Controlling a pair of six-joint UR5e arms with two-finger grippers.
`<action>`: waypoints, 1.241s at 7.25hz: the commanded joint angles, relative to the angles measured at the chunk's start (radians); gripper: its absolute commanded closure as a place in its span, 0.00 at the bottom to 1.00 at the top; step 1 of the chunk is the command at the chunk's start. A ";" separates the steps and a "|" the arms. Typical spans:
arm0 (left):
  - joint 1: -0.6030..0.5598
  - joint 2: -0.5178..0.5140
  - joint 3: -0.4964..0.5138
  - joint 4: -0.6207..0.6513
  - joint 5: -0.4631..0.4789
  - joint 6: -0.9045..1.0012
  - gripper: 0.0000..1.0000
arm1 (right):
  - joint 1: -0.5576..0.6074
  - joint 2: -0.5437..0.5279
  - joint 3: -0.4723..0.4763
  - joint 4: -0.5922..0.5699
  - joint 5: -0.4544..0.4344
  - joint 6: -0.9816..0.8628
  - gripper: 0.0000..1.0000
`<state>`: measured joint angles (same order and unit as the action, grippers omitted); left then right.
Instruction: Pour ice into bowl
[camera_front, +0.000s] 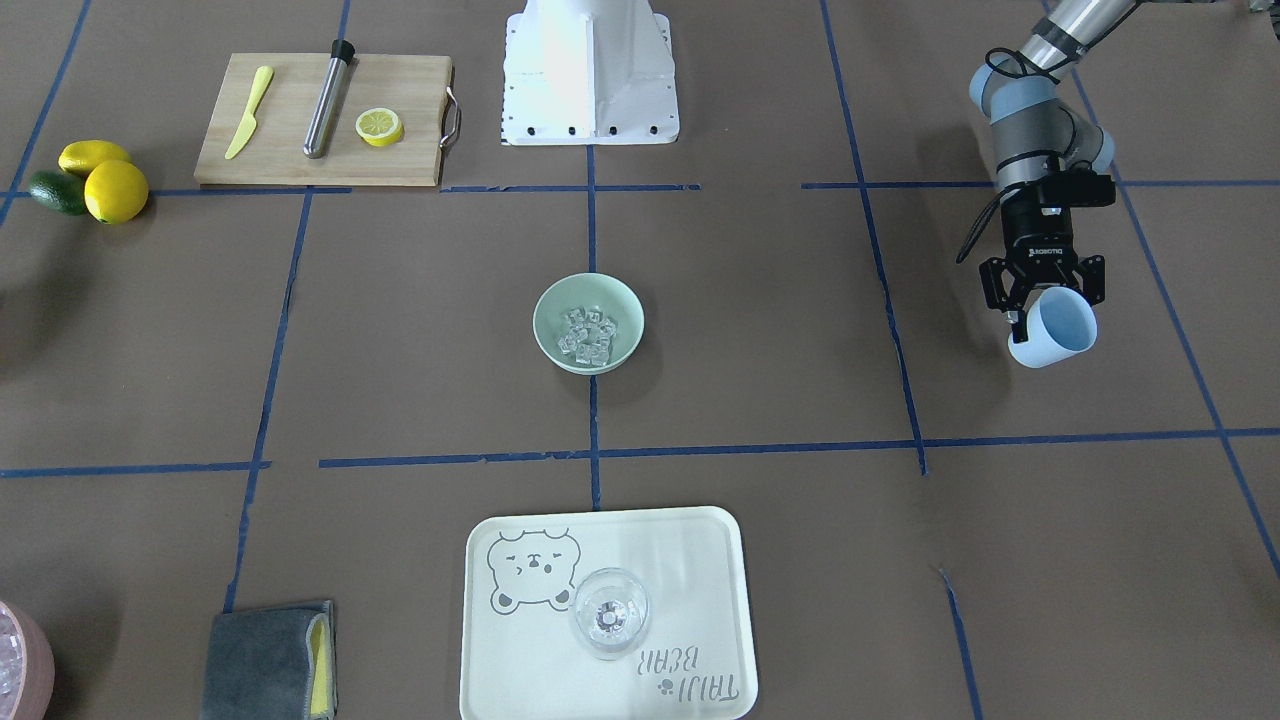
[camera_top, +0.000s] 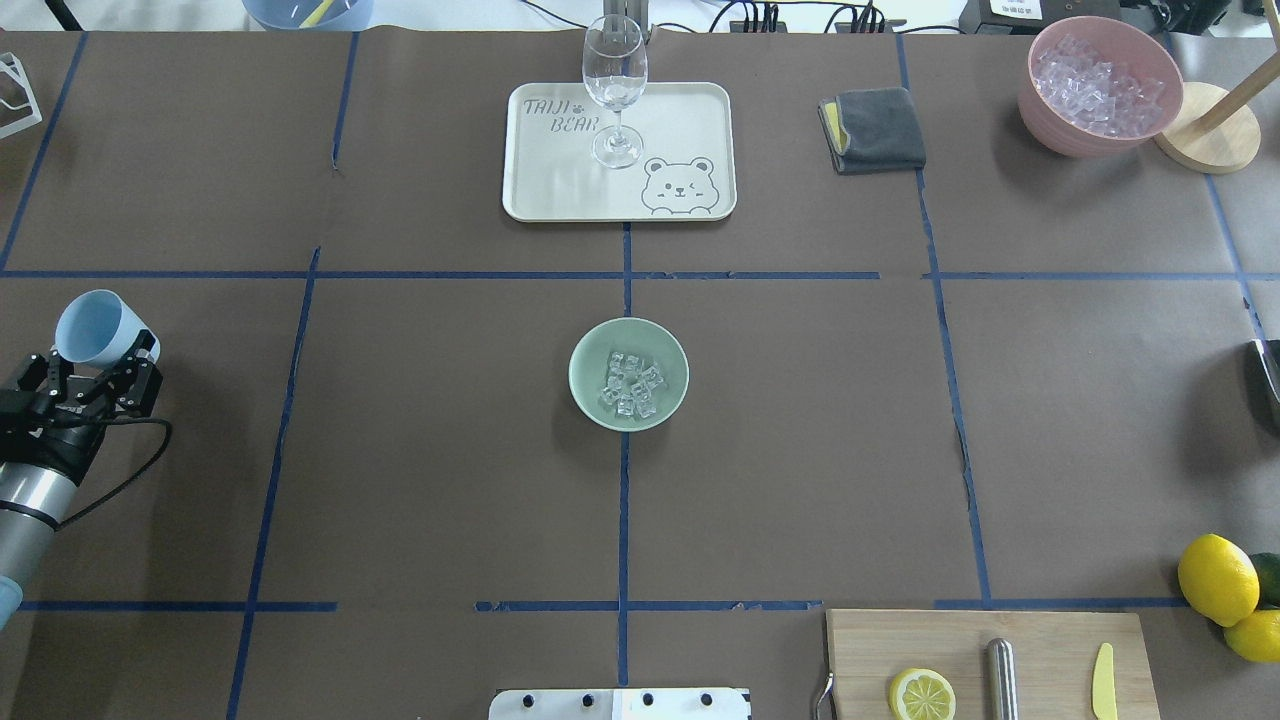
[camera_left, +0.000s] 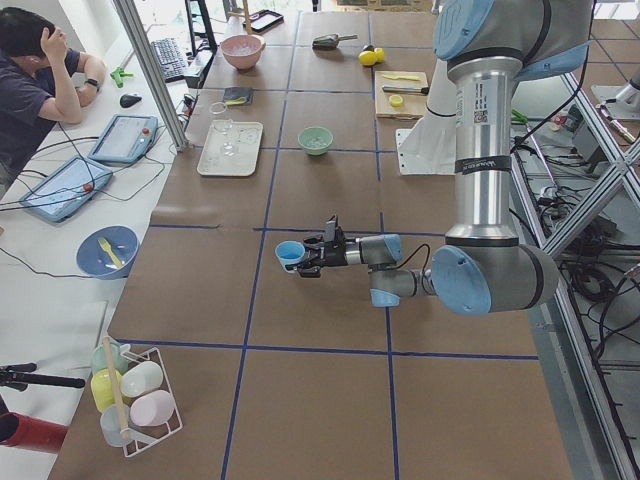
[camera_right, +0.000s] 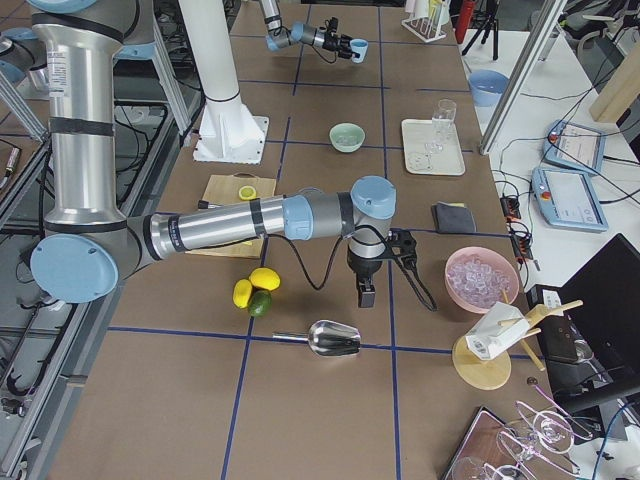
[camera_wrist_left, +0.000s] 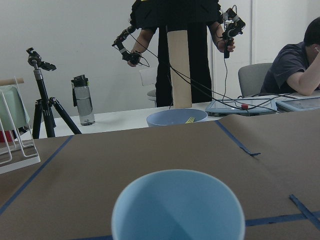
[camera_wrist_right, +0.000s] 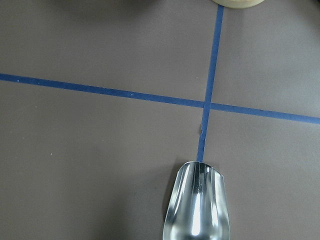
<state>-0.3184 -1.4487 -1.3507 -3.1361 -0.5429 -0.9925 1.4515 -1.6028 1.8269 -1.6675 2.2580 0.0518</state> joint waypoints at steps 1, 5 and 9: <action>0.031 0.013 0.027 -0.002 0.012 -0.038 0.93 | 0.000 0.001 0.000 0.000 0.000 -0.001 0.00; 0.087 0.011 0.028 -0.002 0.061 -0.040 0.68 | 0.000 0.001 0.008 0.000 0.000 0.002 0.00; 0.101 0.011 0.021 -0.004 0.098 -0.040 0.17 | 0.001 0.003 0.012 0.000 -0.002 0.006 0.00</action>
<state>-0.2186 -1.4373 -1.3274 -3.1395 -0.4652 -1.0322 1.4521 -1.6012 1.8357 -1.6674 2.2573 0.0561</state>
